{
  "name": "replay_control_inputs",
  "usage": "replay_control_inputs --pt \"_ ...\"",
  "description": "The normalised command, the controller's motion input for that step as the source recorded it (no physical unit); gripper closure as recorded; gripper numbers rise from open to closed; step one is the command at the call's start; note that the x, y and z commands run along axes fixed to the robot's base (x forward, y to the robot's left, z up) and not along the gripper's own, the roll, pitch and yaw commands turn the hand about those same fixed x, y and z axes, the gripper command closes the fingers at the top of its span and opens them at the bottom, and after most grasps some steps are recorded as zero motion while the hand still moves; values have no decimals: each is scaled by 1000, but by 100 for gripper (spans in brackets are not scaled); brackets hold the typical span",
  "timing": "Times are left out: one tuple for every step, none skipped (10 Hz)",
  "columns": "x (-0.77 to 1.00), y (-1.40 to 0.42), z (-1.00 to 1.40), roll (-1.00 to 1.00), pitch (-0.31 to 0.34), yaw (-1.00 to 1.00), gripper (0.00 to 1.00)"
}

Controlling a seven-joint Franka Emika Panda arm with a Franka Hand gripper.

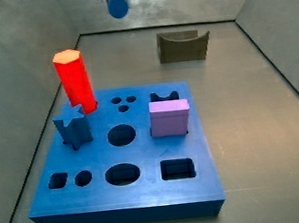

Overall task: Pick up the round object. Move up. Place the round object on the fixture. Regrasp the round object. Move to above the board. Insert the round object.
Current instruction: Place the round object on the fixture.

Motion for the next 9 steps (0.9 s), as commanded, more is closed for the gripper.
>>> replay_control_inputs --pt "1000 -77 -172 120 22 -147 100" --pt "1000 -74 -166 111 23 -93 100" --pt "1000 -67 -158 113 22 -57 100" --pt "1000 -63 -151 120 22 -32 100" --pt "1000 -58 -141 130 25 -7 100" --pt "1000 -55 -135 139 31 6 100" --pt "1000 31 444 -1000 100 -44 100" --pt "1000 37 471 -1000 103 -44 100" --pt "1000 60 438 -1000 122 -59 100"
